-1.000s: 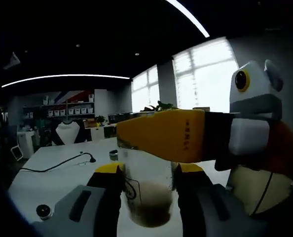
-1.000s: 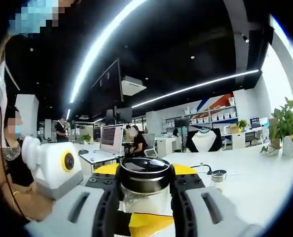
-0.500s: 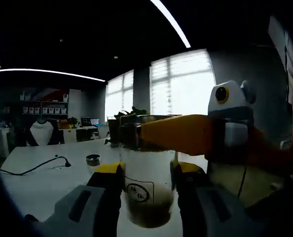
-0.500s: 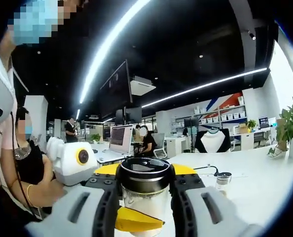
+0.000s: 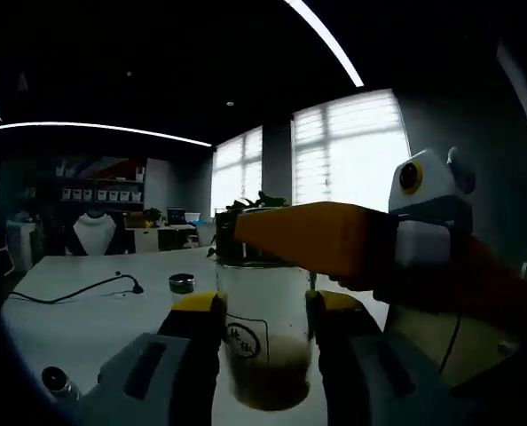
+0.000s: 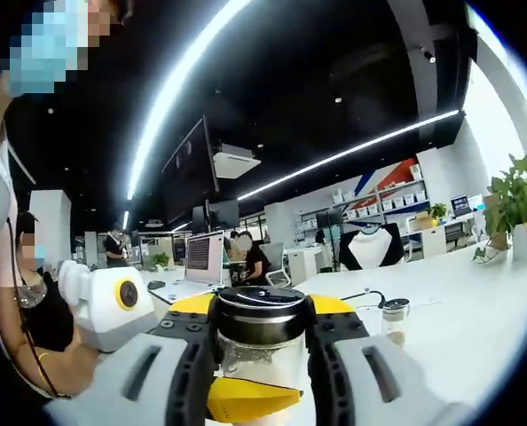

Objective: Rotate the seasoning bottle until the label or dispensing opening points toward the visible target arrow and the bottle remains upright within the marked orientation range

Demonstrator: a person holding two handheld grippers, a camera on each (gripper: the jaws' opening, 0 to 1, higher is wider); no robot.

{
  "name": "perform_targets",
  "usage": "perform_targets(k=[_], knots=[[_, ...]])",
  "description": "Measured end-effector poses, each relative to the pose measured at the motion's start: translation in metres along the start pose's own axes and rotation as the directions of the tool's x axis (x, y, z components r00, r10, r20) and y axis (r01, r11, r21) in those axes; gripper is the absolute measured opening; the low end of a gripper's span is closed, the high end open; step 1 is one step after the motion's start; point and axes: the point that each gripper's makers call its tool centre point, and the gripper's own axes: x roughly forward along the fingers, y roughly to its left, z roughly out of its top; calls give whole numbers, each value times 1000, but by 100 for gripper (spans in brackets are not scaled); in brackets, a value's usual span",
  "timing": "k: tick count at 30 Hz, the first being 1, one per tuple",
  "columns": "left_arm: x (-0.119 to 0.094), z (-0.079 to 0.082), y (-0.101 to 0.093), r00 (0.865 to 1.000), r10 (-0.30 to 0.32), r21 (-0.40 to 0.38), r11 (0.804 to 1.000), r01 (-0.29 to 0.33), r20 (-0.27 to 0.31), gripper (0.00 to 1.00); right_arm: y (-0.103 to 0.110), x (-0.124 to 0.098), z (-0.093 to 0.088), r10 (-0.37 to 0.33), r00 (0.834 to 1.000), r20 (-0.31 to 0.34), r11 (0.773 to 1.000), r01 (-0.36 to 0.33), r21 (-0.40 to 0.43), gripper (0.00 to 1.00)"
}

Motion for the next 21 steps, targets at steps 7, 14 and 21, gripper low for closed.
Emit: perform_targets(k=[7,14,21], knots=[[-4,-9,13,991,126,41,991,-125,-33,44,6,7,-10,-51,997,-51,993,46,-105,36],[-11,-10,28,963,270,125,956,-265,-25,44,8,20,-15,-125,991,-36,988,121,-100,37],[-13,-20,34,956,287,112,954,-278,-70,44,6,26,-26,-173,983,-65,972,159,-173,38]])
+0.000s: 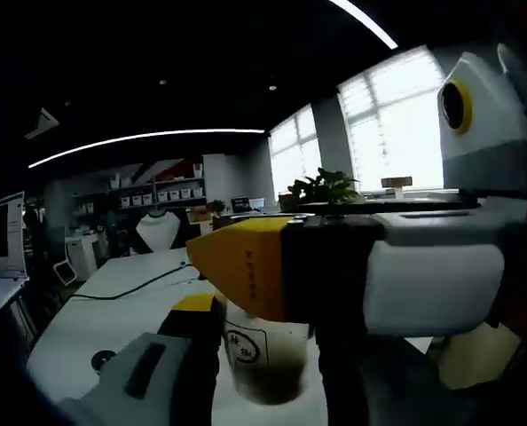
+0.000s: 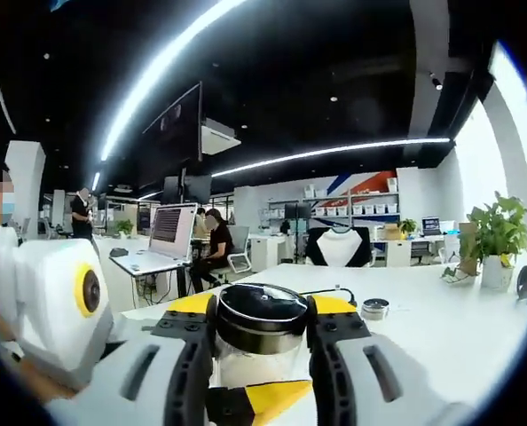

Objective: Rotate the seasoning bottle until the label or dispensing opening points toward the visible target arrow and the bottle remains upright within the marked orientation range

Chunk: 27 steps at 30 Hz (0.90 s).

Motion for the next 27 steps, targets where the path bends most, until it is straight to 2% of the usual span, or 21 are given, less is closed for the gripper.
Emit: perform_targets(k=[5,9,14,15,18,20,22,24,27], knots=[[-1,0,-1,999,-31,-39,999,32,18,44,-2,0,0,62,998,-5,998,-62,-8,37],[4,0,-6,997,-80,9,997,80,15,44,-2,-3,-1,104,994,-20,994,-104,-42,37],[7,4,-15,986,-163,30,986,162,23,45,-5,-10,2,176,984,20,984,-176,32,37],[7,4,-18,983,-183,46,982,182,22,45,-7,-13,2,177,984,26,981,-179,71,37],[7,5,-22,972,-232,51,972,230,31,45,-10,-16,3,198,980,34,977,-200,71,36],[8,5,-27,959,-282,28,959,281,32,46,-5,-18,5,233,972,29,971,-234,39,36],[8,7,-32,938,-345,-10,938,346,42,47,3,-22,9,292,956,21,956,-292,-9,36],[6,12,-34,923,-377,-27,925,380,73,47,5,-23,13,310,950,23,951,-309,-25,36],[5,16,-32,923,-374,-25,925,378,93,47,6,-24,17,320,947,29,947,-319,-28,36]])
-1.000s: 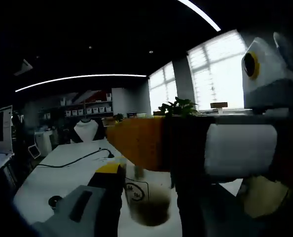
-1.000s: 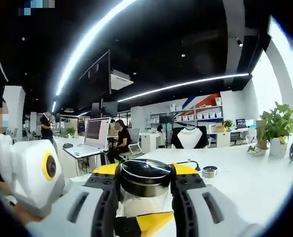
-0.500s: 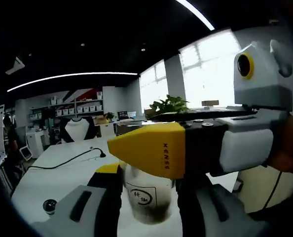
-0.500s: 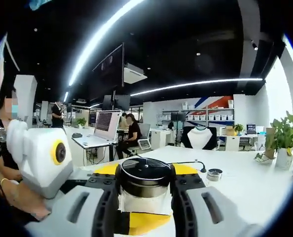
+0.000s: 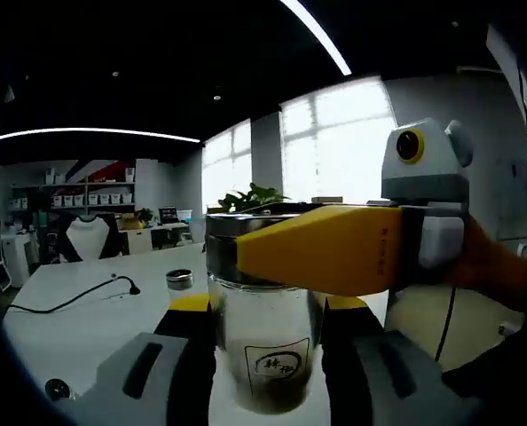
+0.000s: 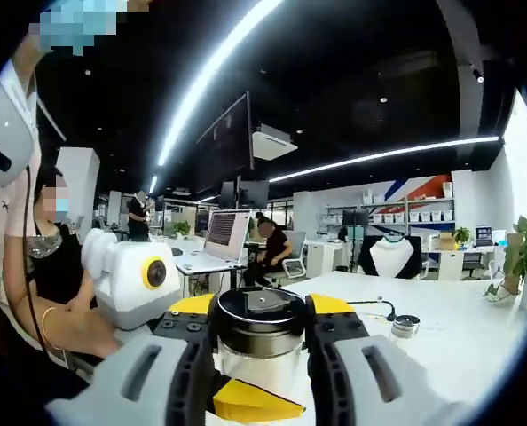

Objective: Rotate the seasoning bottle until the label or dispensing opening points toward the visible target arrow and the bottle remains upright within the marked orientation range

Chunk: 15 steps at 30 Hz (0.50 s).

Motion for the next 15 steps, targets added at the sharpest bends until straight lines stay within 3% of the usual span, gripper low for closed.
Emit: perform_targets(k=[7,15], knots=[[-2,0,0,999,44,-15,999,-44,4,47,0,0,-1,-27,1000,14,999,26,36,37],[1,-5,3,982,186,-38,982,-187,-16,47,-7,-1,-5,-113,993,20,990,111,91,37]])
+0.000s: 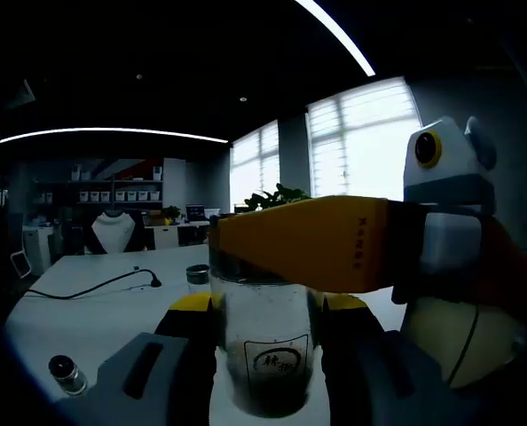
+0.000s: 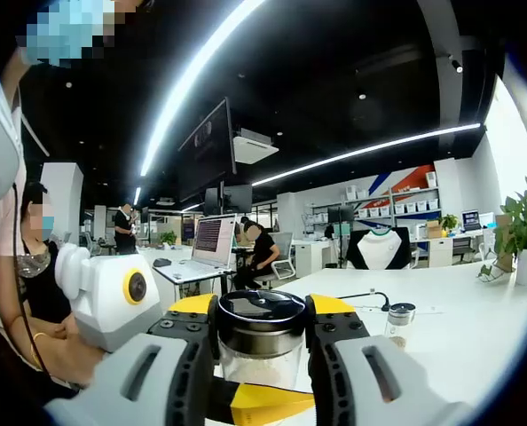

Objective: Rotate the seasoning bottle until the label or dispensing opening points toward the visible target arrow and the bottle remains upright within the marked orientation range

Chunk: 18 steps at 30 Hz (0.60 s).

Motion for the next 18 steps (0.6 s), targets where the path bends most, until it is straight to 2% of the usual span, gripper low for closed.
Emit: perform_targets(k=[2,5,11,18], knots=[[0,0,-1,1000,16,4,1000,-16,3,47,-2,0,1,-33,999,15,999,32,32,37],[-1,0,1,998,63,41,997,-63,-1,47,-1,0,-1,-59,998,19,998,58,30,38],[-3,-2,6,994,107,41,993,-108,19,47,0,6,-4,-80,997,-10,997,80,-3,38],[-6,-3,15,988,157,68,985,-157,11,47,2,14,-7,-124,992,-6,992,124,23,39]])
